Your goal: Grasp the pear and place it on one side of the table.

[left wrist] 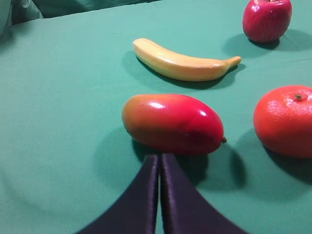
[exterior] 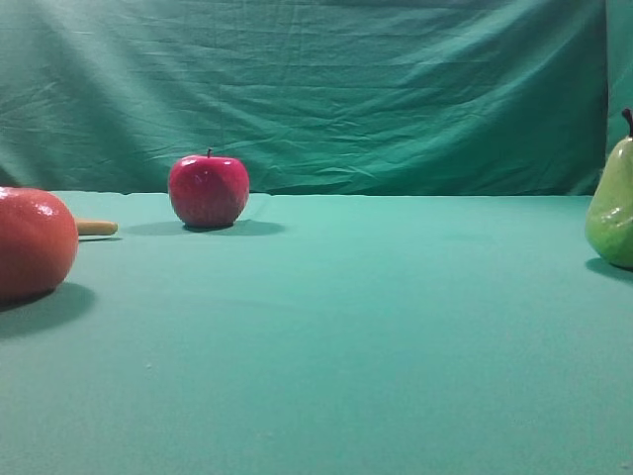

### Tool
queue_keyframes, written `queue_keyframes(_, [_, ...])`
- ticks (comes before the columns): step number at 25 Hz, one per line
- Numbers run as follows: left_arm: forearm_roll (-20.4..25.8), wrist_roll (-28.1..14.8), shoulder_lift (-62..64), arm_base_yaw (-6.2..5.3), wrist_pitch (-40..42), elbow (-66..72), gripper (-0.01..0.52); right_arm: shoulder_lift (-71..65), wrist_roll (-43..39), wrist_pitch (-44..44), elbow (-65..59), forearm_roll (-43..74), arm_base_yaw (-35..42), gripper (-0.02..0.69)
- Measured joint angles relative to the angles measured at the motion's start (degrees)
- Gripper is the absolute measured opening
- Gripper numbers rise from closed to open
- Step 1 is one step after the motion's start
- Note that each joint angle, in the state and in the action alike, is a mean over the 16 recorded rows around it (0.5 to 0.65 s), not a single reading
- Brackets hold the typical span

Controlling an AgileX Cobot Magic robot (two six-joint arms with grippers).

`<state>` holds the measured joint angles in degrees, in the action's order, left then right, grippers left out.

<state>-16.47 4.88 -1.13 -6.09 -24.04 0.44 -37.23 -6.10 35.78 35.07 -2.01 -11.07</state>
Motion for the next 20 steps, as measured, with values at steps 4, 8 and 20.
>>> queue_keyframes(4, [0.0, 0.0, 0.0, 0.0, 0.0, 0.0, 0.0, 5.2, -0.1, 3.9, 0.0, -2.3, 0.0, 0.0])
queue_keyframes(8, [0.0, 0.0, 0.0, 0.0, 0.0, 0.0, 0.0, 8.3, -0.1, 5.6, 0.0, -2.7, 0.0, 0.0])
queue_keyframes(20, [0.0, 0.0, 0.0, 0.0, 0.0, 0.0, 0.0, 19.4, 1.0, 0.5, -9.0, 6.7, 0.0, 0.0])
